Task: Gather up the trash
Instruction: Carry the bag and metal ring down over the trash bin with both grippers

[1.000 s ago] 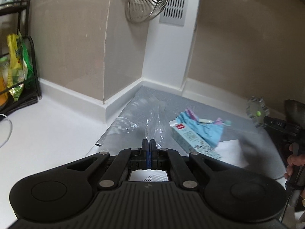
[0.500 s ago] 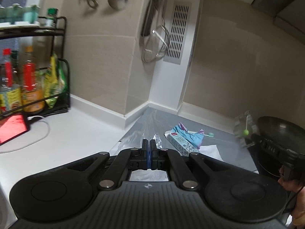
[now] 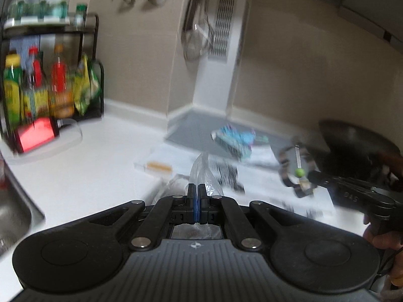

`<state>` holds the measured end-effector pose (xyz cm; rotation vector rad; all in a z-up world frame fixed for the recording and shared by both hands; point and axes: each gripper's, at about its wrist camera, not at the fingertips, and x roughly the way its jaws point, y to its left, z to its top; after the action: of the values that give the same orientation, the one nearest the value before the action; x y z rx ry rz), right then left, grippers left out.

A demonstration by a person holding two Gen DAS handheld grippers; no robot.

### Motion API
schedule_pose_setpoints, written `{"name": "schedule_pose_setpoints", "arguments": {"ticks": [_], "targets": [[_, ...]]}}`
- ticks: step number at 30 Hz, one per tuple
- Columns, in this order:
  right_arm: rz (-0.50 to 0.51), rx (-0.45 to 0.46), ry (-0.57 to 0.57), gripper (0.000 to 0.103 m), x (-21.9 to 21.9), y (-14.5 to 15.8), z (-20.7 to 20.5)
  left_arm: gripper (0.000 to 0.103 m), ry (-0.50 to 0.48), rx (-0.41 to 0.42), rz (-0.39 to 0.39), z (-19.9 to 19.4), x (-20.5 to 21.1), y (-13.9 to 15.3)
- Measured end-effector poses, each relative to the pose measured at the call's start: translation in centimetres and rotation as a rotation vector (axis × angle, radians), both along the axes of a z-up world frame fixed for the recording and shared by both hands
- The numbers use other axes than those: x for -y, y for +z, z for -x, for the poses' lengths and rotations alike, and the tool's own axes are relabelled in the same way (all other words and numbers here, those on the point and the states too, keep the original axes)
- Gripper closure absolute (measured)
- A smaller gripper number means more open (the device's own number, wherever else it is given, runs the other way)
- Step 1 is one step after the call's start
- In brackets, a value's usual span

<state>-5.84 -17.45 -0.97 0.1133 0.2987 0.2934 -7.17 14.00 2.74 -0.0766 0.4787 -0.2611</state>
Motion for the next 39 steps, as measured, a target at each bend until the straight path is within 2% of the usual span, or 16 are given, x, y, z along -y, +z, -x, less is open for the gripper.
{"name": "schedule_pose_setpoints", "arguments": {"ticks": [7,15,22,33,39], "targets": [[0.033,-0.147,0.077,0.100,-2.7,-5.0,1.7,0.103,0.014,-0.174,-0.008,1.2,0.3,-6.9],[0.064,-0.301,0.073,0.100,-3.8,-10.7,1.6,0.103,0.029,-0.289,-0.065,0.9,0.8,-13.2],[0.088,-0.400,0.085,0.100,-4.8,-14.8,-0.1,0.103,0.015,-0.410,-0.018,-1.8,1.3,-17.3],[0.135,-0.481,0.129,0.100,-6.4,-17.9,-1.6,0.103,0.077,-0.509,-0.028,-4.0,0.0,-21.3],[0.220,-0.585,0.171,0.100,-9.0,-22.4,-4.0,0.103,0.098,-0.561,-0.060,-4.6,-0.4,-24.0]]}}
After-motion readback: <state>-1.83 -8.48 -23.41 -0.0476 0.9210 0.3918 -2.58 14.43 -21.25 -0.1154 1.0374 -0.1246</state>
